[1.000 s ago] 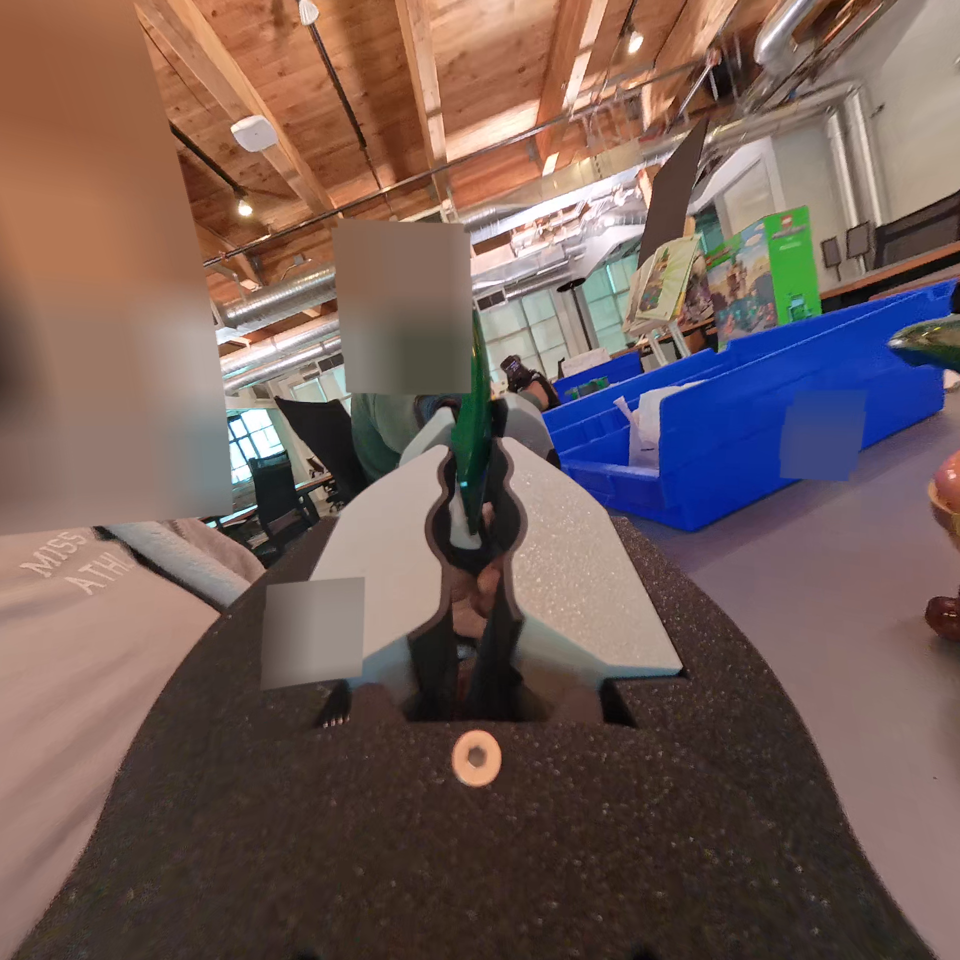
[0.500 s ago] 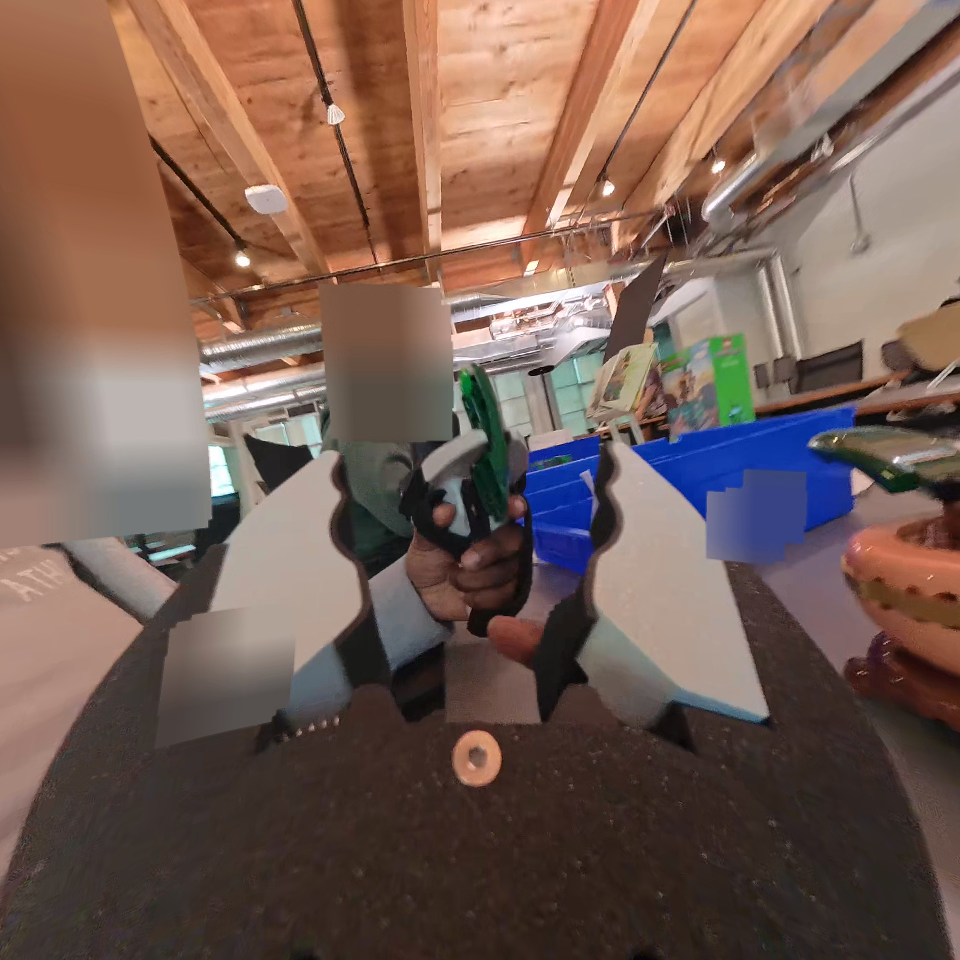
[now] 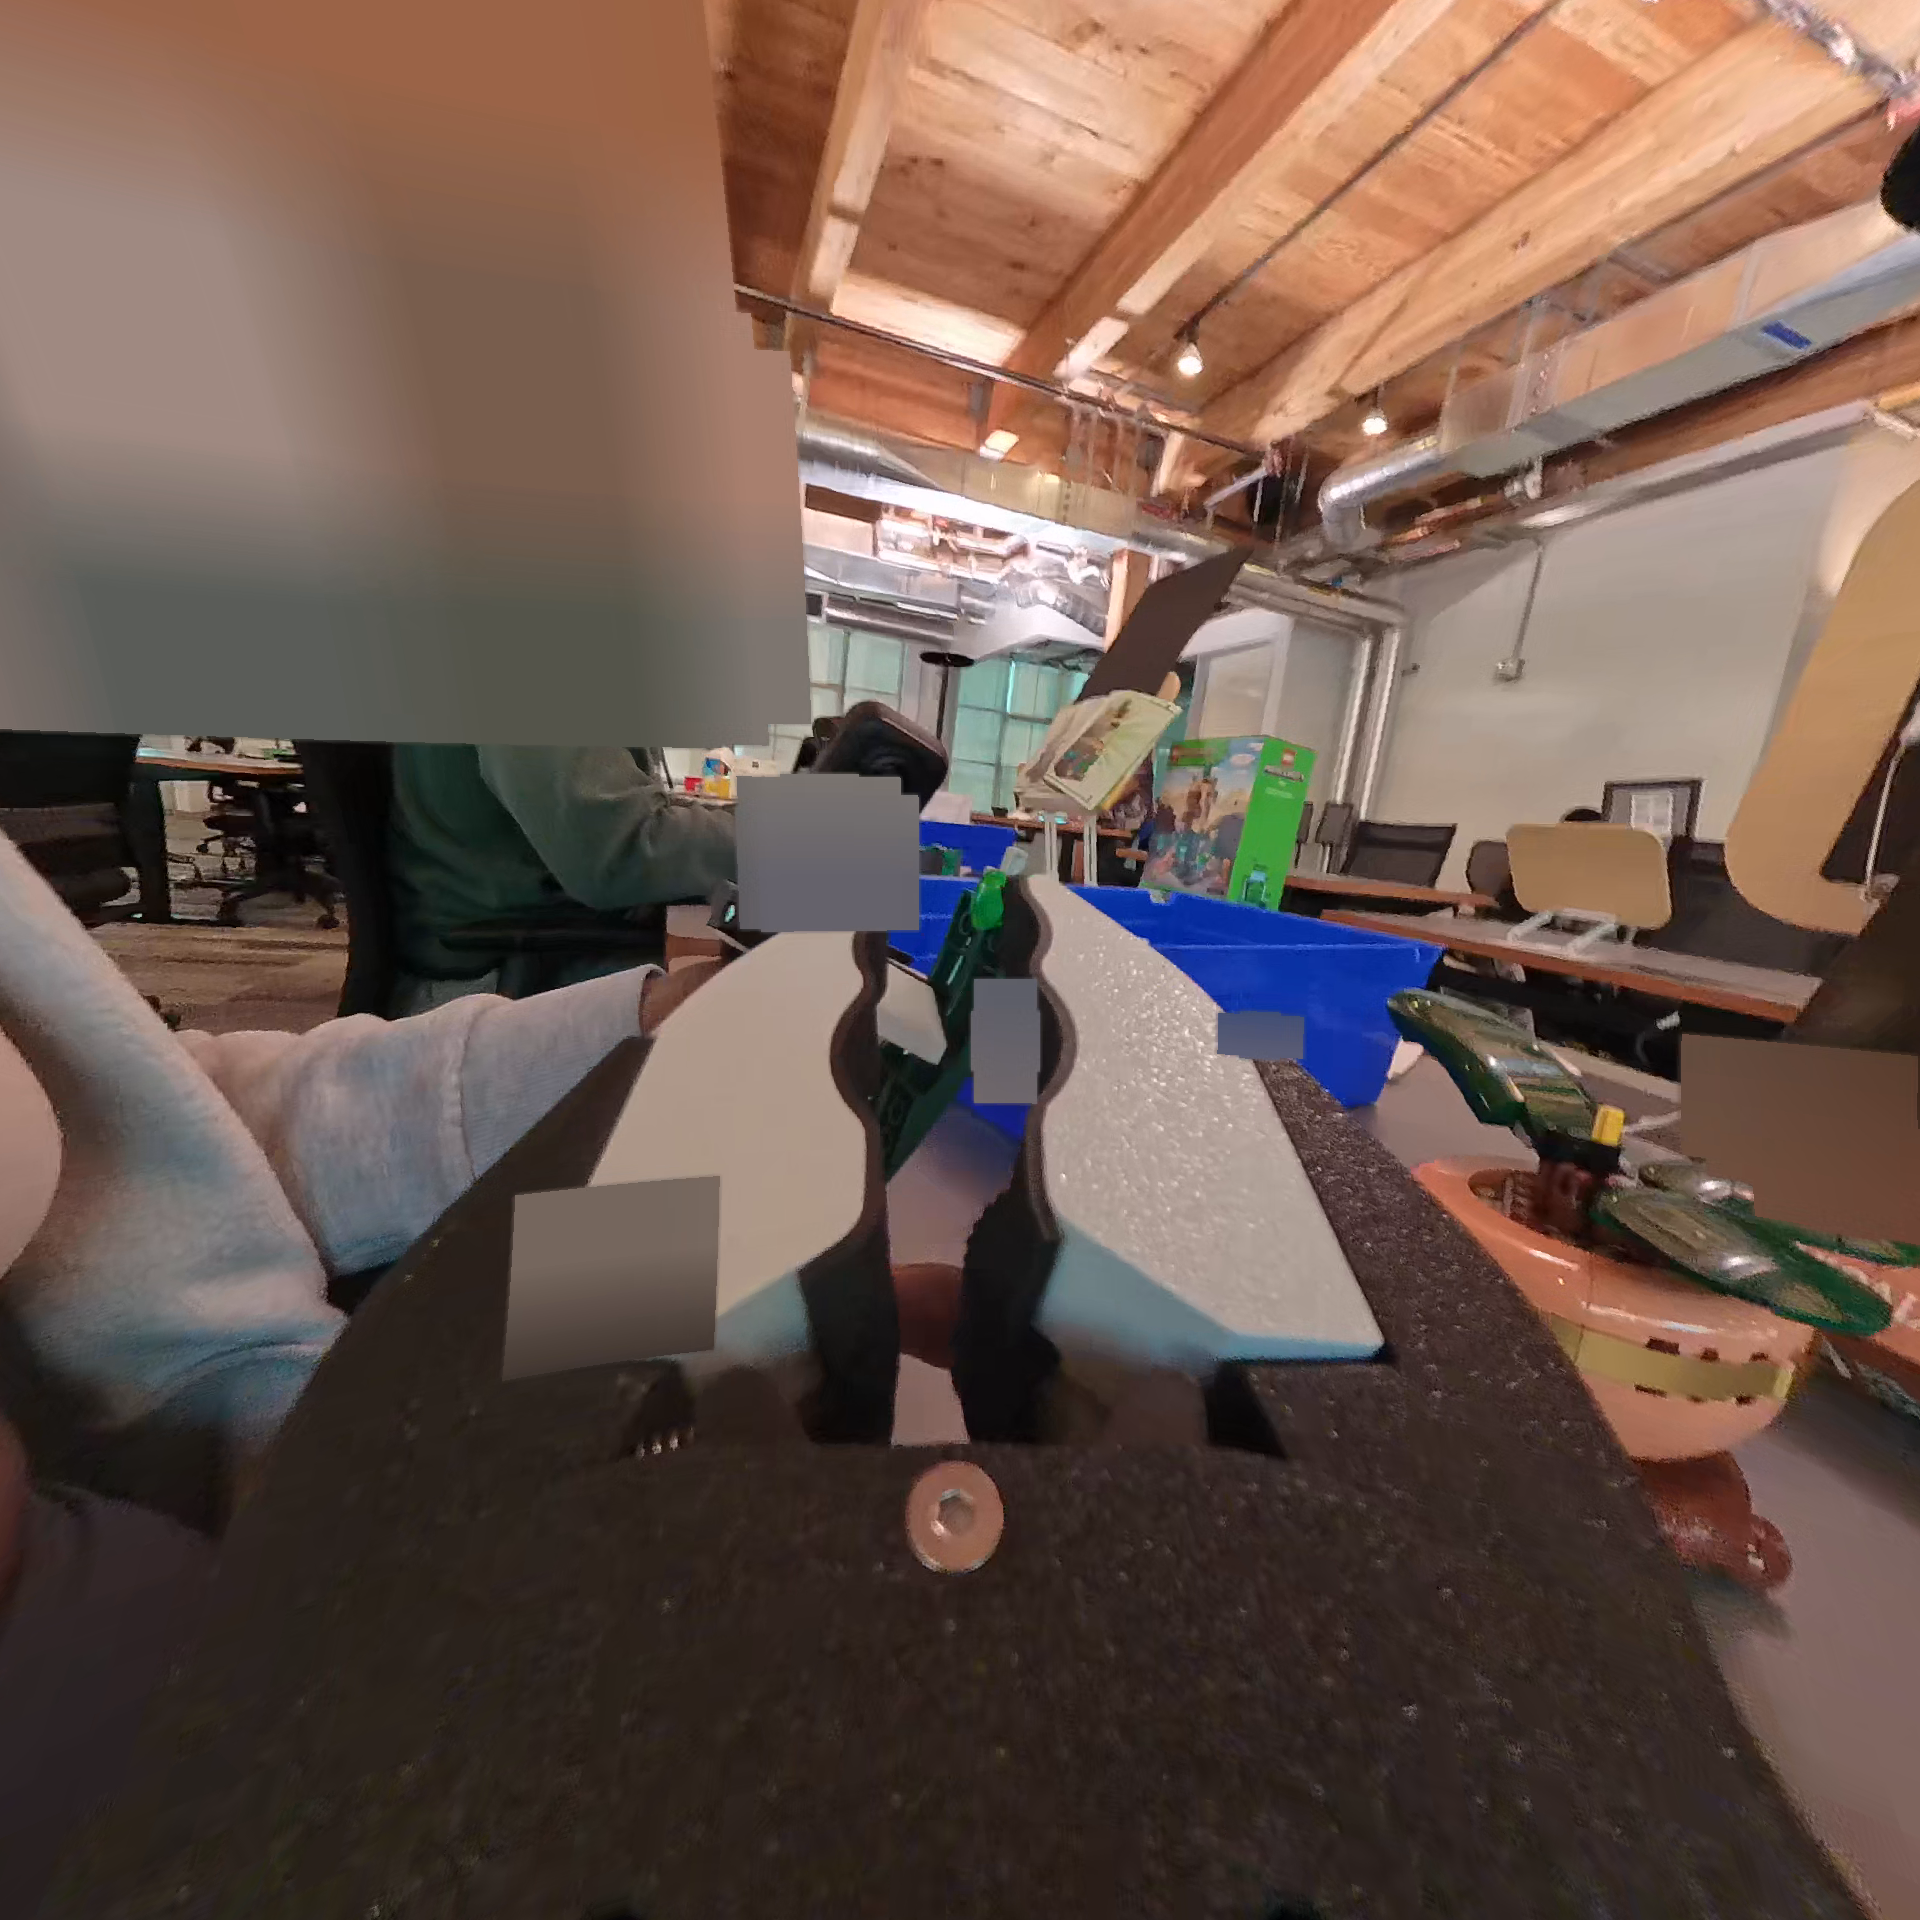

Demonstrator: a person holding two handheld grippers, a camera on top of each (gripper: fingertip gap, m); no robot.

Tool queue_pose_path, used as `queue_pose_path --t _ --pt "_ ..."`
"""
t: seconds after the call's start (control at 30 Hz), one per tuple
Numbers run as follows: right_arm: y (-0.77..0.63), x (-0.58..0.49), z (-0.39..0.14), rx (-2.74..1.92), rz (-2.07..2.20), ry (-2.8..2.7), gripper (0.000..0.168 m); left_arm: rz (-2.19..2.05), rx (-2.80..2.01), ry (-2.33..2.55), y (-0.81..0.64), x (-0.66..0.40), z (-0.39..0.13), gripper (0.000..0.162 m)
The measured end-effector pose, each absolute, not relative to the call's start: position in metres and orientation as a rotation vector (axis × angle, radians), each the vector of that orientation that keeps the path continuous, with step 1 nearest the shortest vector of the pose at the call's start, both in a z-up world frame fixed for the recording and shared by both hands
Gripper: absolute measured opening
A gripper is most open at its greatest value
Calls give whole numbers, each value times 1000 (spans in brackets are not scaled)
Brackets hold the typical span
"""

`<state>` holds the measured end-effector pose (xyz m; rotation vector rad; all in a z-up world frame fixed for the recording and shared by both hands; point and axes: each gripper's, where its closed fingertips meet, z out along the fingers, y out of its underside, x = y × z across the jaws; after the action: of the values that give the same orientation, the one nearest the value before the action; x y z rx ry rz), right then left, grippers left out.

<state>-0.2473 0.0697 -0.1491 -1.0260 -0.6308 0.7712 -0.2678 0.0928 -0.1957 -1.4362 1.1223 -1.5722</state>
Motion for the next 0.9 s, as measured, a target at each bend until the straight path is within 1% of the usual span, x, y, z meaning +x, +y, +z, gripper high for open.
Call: queue_pose_path --t 0.07,0.17,0.3,0.47,0.53,0.6,0.63,0.73,0.83,0.9 --pt "75 -250 -157 -1126 746 -651 23 -1550 -1443 1166 89 -265 -199 10" --pt "80 -255 -169 -1224 588 -758 31 -1426 -1444 1277 80 -259 -208 10" --pt "79 -258 -177 -1219 397 -864 29 -1151 -1462 1402 79 -251 -225 10" --pt "81 -256 -188 -1266 323 -953 26 -901 -1400 1541 81 -251 -240 10" --pt "78 -257 -193 -1270 305 -1009 12 -854 -1406 1551 83 -251 -243 10" --pt "78 -257 -197 -1262 242 -1050 11 -832 -1420 1568 84 -252 -247 10" --pt "78 -258 -200 -1257 201 -1086 4 -823 -1432 1574 85 -253 -248 10" --pt "79 -258 -204 -1244 107 -1125 2 -828 -1473 1579 87 -255 -252 10" --pt "81 -256 -206 -1273 132 -1117 5 -803 -1480 1589 88 -255 -255 10" --pt "83 -252 -205 -1297 158 -1094 13 -789 -1482 1591 88 -255 -255 10"
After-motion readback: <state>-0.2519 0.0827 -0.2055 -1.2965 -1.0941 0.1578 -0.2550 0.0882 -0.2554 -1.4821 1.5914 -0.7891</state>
